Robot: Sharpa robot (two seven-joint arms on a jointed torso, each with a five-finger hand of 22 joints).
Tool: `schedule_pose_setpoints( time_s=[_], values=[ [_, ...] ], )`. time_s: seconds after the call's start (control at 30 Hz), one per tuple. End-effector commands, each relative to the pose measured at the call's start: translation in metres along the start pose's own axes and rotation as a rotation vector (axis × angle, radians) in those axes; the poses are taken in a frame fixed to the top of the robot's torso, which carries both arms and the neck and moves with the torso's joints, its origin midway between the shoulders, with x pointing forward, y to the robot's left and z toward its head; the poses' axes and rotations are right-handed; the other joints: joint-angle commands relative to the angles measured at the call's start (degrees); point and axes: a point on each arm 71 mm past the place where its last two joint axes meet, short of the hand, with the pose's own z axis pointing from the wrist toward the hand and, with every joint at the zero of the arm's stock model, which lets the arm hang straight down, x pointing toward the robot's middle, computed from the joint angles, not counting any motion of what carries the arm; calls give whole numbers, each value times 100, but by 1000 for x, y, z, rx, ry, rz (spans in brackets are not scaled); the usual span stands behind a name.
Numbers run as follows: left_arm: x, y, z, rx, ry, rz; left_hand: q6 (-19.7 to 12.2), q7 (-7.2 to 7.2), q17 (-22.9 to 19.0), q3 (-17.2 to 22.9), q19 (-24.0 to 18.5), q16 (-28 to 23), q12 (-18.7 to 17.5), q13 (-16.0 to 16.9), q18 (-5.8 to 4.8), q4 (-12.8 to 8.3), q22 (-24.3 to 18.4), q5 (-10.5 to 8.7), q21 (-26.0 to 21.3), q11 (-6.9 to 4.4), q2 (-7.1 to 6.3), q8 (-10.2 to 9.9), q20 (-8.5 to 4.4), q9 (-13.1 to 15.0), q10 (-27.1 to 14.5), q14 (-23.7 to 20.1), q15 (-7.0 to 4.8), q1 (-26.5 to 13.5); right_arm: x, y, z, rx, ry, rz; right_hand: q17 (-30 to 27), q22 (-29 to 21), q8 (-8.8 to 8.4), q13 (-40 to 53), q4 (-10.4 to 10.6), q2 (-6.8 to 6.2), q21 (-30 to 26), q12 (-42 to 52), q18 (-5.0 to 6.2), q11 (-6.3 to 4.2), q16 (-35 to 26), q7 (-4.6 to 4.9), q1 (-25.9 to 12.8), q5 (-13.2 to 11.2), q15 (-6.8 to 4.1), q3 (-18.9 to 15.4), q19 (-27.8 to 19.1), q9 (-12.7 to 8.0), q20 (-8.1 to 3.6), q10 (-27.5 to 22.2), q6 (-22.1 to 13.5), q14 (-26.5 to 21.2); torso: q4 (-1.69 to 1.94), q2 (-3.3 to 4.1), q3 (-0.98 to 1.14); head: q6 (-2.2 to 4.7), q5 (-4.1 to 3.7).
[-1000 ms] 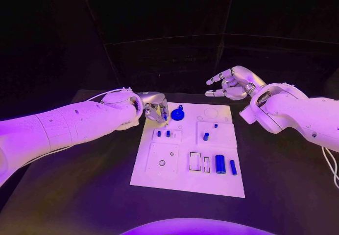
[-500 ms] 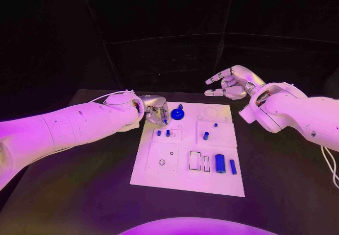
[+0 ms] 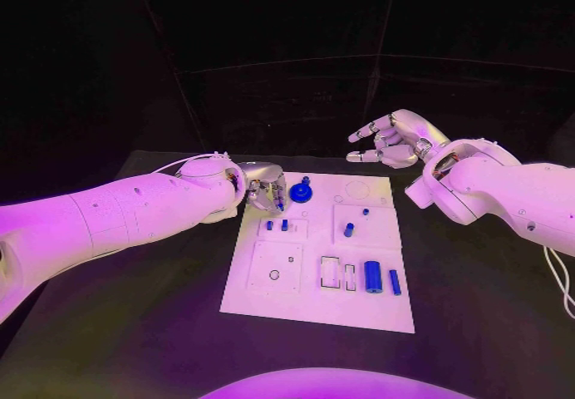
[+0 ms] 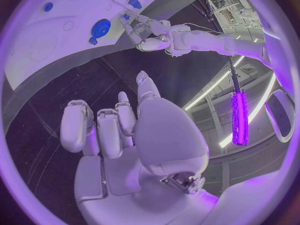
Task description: Assemble the parts on the task board
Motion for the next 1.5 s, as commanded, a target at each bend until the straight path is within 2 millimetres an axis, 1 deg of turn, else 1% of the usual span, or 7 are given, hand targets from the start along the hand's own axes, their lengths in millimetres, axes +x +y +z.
schedule_pose_setpoints(
  time_s=[0.03, 0.37, 0.6, 0.83, 1.17, 1.37, 1.5],
  values=[
    [2, -1, 1, 2, 15, 0, 52, 0, -5, 12, -3, -22, -28, 8, -77, 30, 2, -3, -16, -3, 0, -21, 19, -3, 29, 13, -16, -49, 0, 2, 1, -7, 5, -1, 146, 5, 27, 3, 2, 38, -15, 6, 115, -35, -28, -6, -3, -29, -34, -44, -19, -4, -14, 11, 1, 308, 1, -1, 0, 2, 6],
    [2, -2, 2, -5, 25, 0, 52, 0, -5, 12, -3, -22, -28, 8, -77, 30, 2, -3, -16, -3, 0, -21, 19, -3, 29, 13, -16, -49, 0, 1, 1, -6, 6, -1, 146, 5, 27, 3, 2, 38, -15, 6, 115, -35, -28, -6, -3, -29, -34, -44, -19, -4, -14, 11, 1, 308, 1, 1, -2, -11, 8],
    [4, -2, 3, -17, 44, 0, 54, -2, -19, 12, -6, -28, -36, 9, -77, 32, 2, -3, -19, -5, -3, -26, 20, -3, 34, 9, -16, -58, 0, 2, 1, -6, 6, -1, 146, 5, 27, 3, 2, 38, -15, 6, 115, -35, -28, -6, -3, -29, -34, -44, -19, -4, -14, 11, 1, 308, 1, 0, 1, -19, -1],
    [4, -1, 4, -28, 56, 1, 20, 11, -42, 0, -20, -34, -93, 3, -76, 39, 0, -4, -32, 11, -39, -72, 25, -14, 5, 1, -7, -99, 0, 1, 0, -5, 6, -1, 146, 5, 27, 3, 2, 38, -15, 6, 115, -35, -28, -6, -3, -29, -34, -44, -19, -4, -14, 11, 1, 308, 2, -3, 0, -22, -7],
    [4, 0, 5, -34, 57, 1, -259, 110, -113, -66, -43, -41, -280, -15, -78, 95, 0, -5, -59, 103, -151, -321, 76, -68, -149, -15, 63, -236, 0, 1, 0, -3, 6, -1, 136, -1, 30, -10, 3, 49, -20, -6, 117, -36, -35, -7, -5, -28, -36, -52, -22, -5, -16, 5, 2, 307, 3, 0, 0, -21, -21],
    [3, 0, 4, -37, 35, -4, -477, 154, -208, -91, -94, -70, -435, -26, -65, 99, -56, -6, -136, 169, -202, -506, 125, -76, -344, -46, 119, -254, 0, 1, 0, -2, 6, -1, 120, -13, 29, -17, 3, 48, -27, -13, 120, -36, -45, -7, -6, -29, -36, -55, -30, -5, -16, 0, 0, 303, 6, -3, 0, -22, -25],
    [2, 1, 4, -37, 28, -9, -520, 164, -216, -103, -101, -68, -453, -22, -62, 98, -60, -6, -145, 178, -215, -544, 135, -74, -361, -50, 127, -258, 0, 1, 0, -2, 7, -1, 120, -13, 29, -17, 3, 48, -27, -13, 120, -36, -45, -7, -6, -29, -36, -55, -30, -5, -16, 0, 0, 303, 7, -4, -1, -23, -26]
  ],
)
